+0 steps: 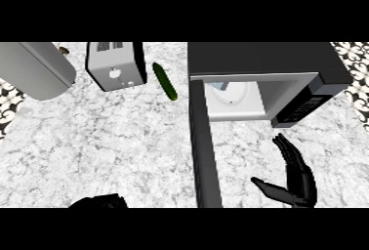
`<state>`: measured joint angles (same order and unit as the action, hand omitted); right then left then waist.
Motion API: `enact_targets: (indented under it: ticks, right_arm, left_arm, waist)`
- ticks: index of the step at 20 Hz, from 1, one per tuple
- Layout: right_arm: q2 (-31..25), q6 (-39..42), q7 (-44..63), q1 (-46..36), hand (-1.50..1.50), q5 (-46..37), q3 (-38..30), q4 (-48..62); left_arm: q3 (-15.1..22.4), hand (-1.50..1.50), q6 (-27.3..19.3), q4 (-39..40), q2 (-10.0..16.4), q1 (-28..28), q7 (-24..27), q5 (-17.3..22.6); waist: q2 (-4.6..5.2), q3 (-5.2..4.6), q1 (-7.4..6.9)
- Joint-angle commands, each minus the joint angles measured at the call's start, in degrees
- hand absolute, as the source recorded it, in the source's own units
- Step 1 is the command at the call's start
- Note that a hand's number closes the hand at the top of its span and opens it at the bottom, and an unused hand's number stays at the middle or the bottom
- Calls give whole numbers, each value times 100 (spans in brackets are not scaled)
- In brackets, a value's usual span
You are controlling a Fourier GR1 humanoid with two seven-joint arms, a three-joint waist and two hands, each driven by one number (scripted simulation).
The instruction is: Pick up the milk, place it into the microwave and close the microwave
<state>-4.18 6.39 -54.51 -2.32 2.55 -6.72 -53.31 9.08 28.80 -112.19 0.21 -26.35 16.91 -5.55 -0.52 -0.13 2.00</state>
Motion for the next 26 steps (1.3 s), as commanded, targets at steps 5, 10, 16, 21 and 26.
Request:
enact_targets:
  ticks: [5,10,16,21,26]
  right_arm:
    - [-484,896,577,1739,-150,806,-118,-2127]
    - [-470,806,1115,2299,-150,1179,-308,-3152]
    - [-1017,1173,865,2472,-150,1163,-696,-3091]
    - [-933,1120,1332,2347,-150,1316,-602,-3702]
    - [-1134,1336,1632,2335,-150,1654,-729,-4252]
  left_arm:
    - [968,150,-997,691,-20,1186,-471,-728]
    - [1180,150,-1457,1615,-20,2321,-558,-687]
    - [2564,150,-2728,2412,-21,3424,-754,-943]
    - [3687,150,-3757,3475,-20,4517,-1133,-422]
    - [4263,150,-4466,4400,-19,5169,-1359,542]
  waist:
    - [40,7,-58]
    - [51,7,-94]
    - [56,10,-32]
    - [70,8,17]
    - [94,2,164]
